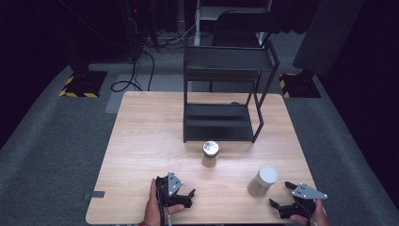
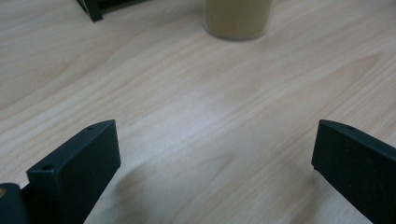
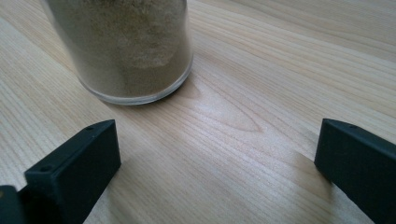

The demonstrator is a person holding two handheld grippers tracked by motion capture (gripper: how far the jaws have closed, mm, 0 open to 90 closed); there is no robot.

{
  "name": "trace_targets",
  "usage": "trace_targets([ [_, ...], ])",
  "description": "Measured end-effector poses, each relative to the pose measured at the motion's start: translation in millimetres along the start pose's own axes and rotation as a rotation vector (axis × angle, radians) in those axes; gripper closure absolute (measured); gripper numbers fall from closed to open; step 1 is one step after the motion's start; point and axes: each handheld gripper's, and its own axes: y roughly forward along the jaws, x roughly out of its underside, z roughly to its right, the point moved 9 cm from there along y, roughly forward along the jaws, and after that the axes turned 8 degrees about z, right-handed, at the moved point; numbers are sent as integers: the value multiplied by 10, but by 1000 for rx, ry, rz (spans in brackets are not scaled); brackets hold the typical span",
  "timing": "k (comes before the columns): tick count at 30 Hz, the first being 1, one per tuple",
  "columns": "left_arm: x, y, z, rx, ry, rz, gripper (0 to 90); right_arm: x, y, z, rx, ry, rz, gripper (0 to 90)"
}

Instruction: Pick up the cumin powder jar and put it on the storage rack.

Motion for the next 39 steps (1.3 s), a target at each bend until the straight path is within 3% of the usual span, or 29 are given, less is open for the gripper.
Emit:
trace_targets([
  [7,-246,59,50,-2,3,59,9,0,-2,1,0,0,-1,0],
  [13,-390,159,63,18,17,71,9,2,-3,-1,1,1,0,0],
  [19,-525,323,56,44,5,82,11,3,-4,-3,3,2,1,0],
  [25,-596,425,44,43,5,81,10,4,-5,-3,4,2,1,0],
  [39,-742,668,44,85,-3,94,16,-1,-3,-5,8,5,-2,0],
])
